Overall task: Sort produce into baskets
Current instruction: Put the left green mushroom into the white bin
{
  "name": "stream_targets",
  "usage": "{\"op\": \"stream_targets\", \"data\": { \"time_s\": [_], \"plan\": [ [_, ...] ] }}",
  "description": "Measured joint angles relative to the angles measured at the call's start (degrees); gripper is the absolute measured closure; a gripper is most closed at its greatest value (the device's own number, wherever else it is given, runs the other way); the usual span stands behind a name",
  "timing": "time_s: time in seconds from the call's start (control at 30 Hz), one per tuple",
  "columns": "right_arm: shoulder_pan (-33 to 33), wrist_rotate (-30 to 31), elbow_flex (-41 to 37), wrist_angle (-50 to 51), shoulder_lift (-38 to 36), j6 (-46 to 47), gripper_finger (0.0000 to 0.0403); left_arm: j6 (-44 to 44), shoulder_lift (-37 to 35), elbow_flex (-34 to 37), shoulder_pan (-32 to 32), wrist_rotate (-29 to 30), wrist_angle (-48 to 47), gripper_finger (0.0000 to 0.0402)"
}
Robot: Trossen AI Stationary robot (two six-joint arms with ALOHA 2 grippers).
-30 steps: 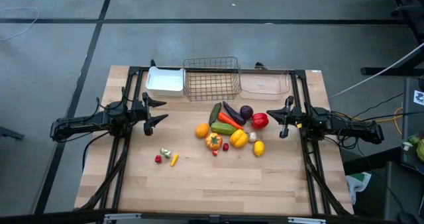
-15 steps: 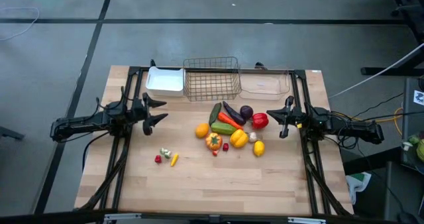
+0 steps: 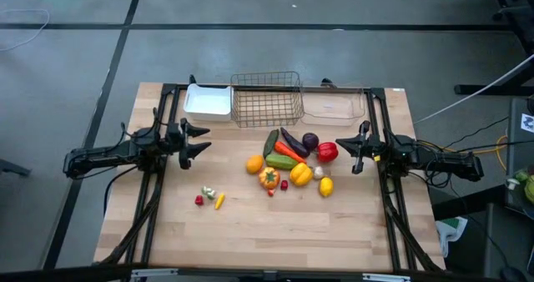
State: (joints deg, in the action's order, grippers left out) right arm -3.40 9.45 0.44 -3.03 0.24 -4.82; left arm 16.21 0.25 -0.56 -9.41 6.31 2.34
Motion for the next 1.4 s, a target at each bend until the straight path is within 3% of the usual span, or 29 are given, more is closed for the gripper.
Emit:
{"op": "stream_targets", "data": {
  "time_s": [0.6, 0.87, 1.17, 1.4],
  "plan": [
    [0.0, -0.07, 0.0, -0.11, -0.01, 0.05, 0.0397, 1.79, 0.0, -0.13, 0.0, 0.11, -0.01, 0.0125],
    [0.0, -0.07, 0.0, -0.17, 0.01, 3.59, 0.0394, 2.79, 1.38, -5.84, 0.0, 0.13, -1.96, 0.0125],
    [0.0, 1.57, 0.0, -0.37, -0.01, 6.36, 0.0314, 3.94, 16.84, -20.64, 3.22, 0.03, -20.77, 0.0125],
    [0.0, 1.75, -0.01, -0.37, -0.01, 6.4, 0.0271, 12.93, 33.65, -31.39, 8.98, -4.61, -36.86, 0.0125]
  ]
}}
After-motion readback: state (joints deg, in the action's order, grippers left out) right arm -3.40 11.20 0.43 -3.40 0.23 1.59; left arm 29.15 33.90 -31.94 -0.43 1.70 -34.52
